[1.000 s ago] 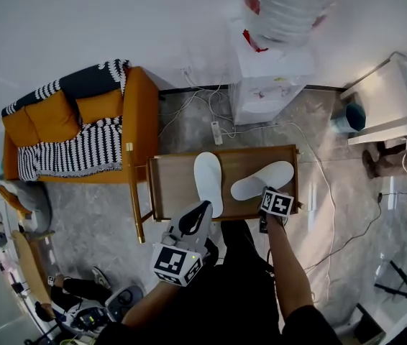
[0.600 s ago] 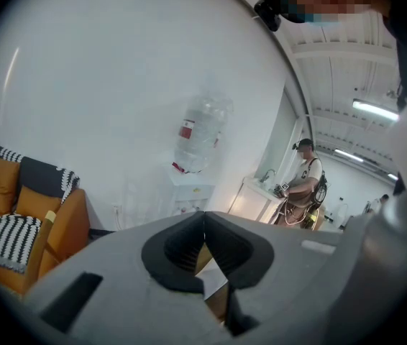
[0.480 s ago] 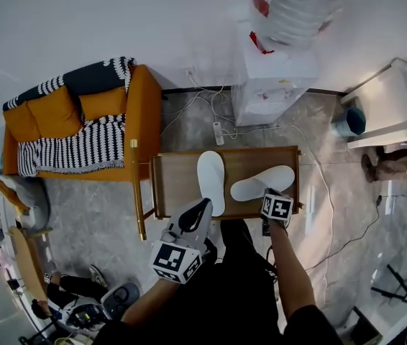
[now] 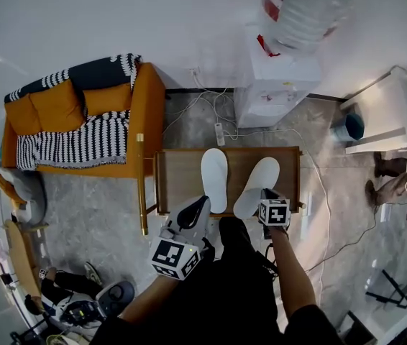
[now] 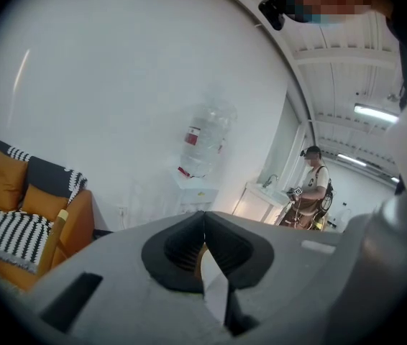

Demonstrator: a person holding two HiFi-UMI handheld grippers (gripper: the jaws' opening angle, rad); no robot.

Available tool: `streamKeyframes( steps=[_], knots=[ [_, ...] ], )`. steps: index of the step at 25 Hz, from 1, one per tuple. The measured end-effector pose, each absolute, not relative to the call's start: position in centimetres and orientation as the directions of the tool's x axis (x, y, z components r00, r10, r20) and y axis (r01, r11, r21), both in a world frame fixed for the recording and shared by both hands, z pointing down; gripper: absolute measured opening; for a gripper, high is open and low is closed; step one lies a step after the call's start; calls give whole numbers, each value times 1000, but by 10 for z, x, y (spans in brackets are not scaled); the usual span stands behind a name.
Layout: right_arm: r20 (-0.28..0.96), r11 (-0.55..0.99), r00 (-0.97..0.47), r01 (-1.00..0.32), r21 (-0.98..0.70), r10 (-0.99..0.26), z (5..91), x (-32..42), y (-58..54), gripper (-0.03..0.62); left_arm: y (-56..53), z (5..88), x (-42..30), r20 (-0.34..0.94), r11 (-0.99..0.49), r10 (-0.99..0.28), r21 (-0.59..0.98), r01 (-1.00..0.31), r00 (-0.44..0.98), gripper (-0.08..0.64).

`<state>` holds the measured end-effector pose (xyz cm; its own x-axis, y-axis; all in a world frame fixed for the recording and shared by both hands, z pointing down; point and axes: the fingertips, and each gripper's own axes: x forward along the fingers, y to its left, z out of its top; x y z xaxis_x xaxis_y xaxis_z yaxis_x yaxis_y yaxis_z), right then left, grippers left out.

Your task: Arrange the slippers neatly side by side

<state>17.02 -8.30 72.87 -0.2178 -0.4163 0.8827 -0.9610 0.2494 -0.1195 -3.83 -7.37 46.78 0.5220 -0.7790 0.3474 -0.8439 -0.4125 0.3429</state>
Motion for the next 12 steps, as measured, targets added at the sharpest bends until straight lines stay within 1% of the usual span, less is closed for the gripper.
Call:
streamKeyframes(
  steps=[6, 12],
  knots=[
    [849, 398, -278, -913, -89, -449, 716, 142, -85, 21, -65, 469, -51, 352, -397, -786, 344, -851, 508, 17],
    [844, 473, -308, -878, -74, -439, 718, 125, -88, 21, -60, 472, -60, 360, -374, -794, 347, -860, 490, 17]
  ],
)
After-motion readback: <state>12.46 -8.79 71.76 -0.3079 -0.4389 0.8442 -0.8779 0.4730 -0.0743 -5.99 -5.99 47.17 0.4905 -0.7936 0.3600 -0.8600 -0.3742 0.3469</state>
